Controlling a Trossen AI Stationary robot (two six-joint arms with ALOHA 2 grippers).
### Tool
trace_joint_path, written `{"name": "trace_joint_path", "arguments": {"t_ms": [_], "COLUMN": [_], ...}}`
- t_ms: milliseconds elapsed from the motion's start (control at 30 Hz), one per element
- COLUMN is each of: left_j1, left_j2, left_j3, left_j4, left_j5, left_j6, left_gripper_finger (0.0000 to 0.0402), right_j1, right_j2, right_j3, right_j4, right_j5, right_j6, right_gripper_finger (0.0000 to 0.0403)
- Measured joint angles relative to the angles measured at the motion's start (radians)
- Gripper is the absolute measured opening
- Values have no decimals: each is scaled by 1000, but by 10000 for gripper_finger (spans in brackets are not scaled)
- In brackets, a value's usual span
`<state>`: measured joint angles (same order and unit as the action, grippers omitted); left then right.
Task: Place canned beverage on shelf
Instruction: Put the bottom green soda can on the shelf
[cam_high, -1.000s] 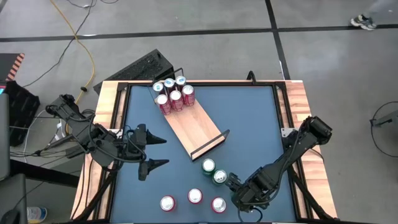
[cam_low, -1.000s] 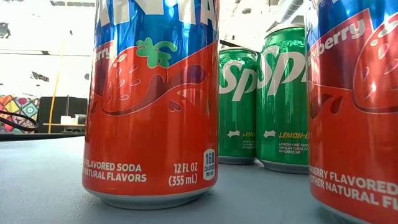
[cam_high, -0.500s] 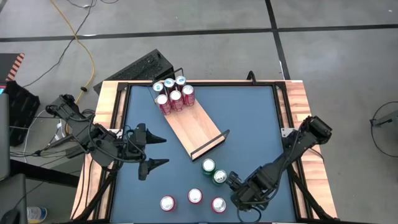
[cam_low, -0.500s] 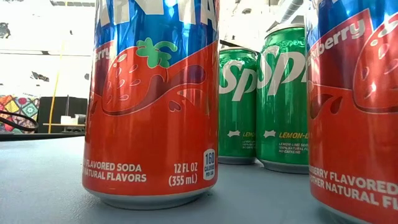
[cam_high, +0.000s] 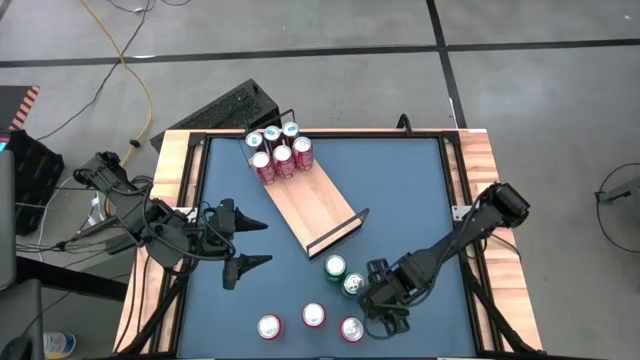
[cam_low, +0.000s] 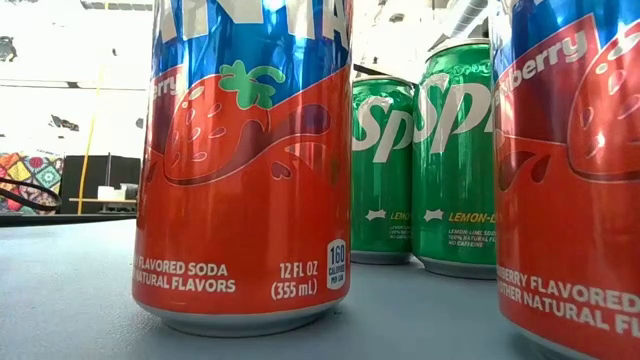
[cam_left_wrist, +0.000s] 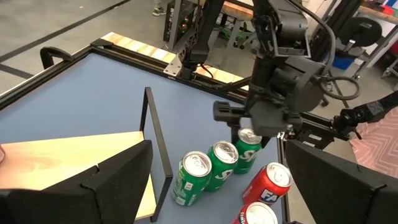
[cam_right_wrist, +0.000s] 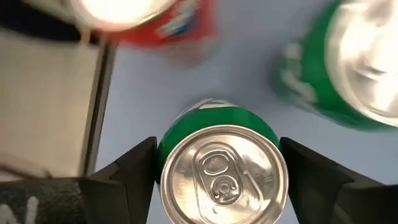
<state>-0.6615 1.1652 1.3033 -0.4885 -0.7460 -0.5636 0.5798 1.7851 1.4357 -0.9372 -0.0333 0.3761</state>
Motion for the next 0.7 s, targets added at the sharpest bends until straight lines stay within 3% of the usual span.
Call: {"name": "trace_joint_path", "arguments": {"t_ms": [300, 500, 700], "left_j1": [0, 0, 0], "left_j2": [0, 0, 0], "left_j3": [0, 0, 0], "left_j4": [0, 0, 0], "left_j5": [0, 0, 0], "left_j6": [2, 0, 0], "left_gripper_finger": [352, 352, 352], "right_j1": [-25, -21, -25], "right_j2": [-1, 2, 2], "right_j3": [11, 63, 160], "right_j4": [-69, -215, -341], "right_j5": [6, 44, 44], "right_j6": [404, 608, 631], "right_gripper_finger": [286, 285, 285]}}
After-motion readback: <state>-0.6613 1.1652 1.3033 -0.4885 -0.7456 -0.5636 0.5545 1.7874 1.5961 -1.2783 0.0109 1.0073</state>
